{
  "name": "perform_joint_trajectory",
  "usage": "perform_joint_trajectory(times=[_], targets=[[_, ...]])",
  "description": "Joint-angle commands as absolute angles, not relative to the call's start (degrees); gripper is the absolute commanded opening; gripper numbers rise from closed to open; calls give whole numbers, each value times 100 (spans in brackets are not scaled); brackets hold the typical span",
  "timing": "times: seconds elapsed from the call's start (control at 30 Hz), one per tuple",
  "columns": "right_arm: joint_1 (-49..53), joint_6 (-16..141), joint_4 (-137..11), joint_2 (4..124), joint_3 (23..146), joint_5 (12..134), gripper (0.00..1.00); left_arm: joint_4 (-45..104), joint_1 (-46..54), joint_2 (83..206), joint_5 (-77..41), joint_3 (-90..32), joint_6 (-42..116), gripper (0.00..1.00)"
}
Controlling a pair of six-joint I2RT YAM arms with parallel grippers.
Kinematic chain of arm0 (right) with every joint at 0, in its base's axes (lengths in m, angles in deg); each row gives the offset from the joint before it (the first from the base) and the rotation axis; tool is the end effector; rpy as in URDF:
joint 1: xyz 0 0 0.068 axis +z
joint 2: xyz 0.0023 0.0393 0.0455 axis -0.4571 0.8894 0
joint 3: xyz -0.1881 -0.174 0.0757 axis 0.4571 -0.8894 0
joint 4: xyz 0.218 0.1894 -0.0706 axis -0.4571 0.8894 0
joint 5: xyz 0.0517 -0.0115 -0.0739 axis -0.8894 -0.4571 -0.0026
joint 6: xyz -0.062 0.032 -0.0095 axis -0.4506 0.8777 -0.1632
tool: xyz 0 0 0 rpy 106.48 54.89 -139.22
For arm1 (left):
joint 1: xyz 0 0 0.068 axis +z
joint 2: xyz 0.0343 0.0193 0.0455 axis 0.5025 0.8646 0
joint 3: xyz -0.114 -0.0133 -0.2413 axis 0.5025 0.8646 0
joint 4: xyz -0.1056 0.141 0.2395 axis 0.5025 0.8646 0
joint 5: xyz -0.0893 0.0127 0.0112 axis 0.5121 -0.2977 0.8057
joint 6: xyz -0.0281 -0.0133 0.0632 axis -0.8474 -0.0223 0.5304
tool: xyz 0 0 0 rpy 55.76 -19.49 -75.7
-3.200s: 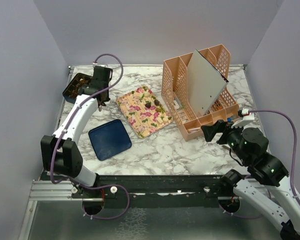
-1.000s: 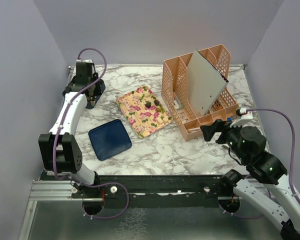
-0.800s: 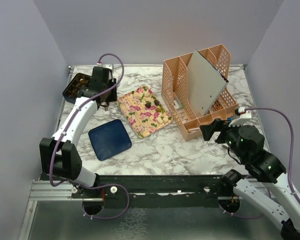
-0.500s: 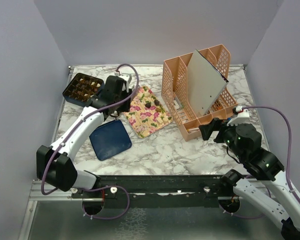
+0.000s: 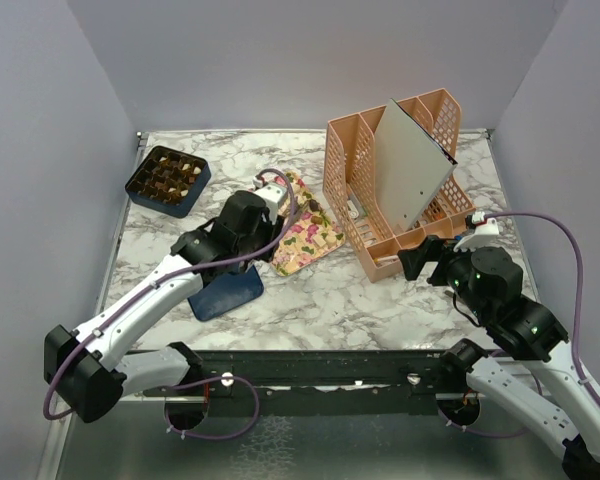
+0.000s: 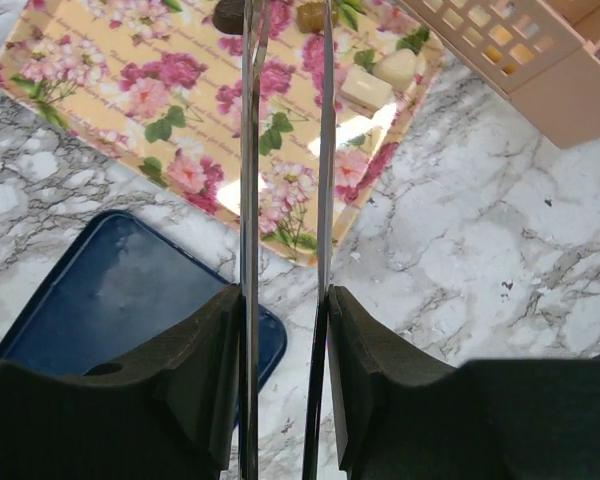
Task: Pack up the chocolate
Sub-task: Pick up the fake chocolate from the plate.
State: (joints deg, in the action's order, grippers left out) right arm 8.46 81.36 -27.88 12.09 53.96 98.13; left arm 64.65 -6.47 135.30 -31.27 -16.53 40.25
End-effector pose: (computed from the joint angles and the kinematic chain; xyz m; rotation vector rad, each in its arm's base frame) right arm 0.1494 0.0860 0.3295 0.0359 1.9275 0.4272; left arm 0.2474 -0.1777 0.2925 0.5116 2.2238 -0.3212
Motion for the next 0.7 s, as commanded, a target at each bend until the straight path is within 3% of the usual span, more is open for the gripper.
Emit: perform_joint_trajectory(times=[0.0, 0.3, 0.67], targets=[[857, 8200, -2770, 1215, 5359, 9909, 99, 6222, -1220, 13283, -3513, -1439, 4137, 43], [857, 8289, -2729, 1063, 5379, 9981, 99, 6206, -2258, 13732, -4312, -1173, 3972, 44], [857, 8292, -2602, 941, 5507, 9899, 99, 5985, -2388, 14274, -4361, -1284, 4123, 49]])
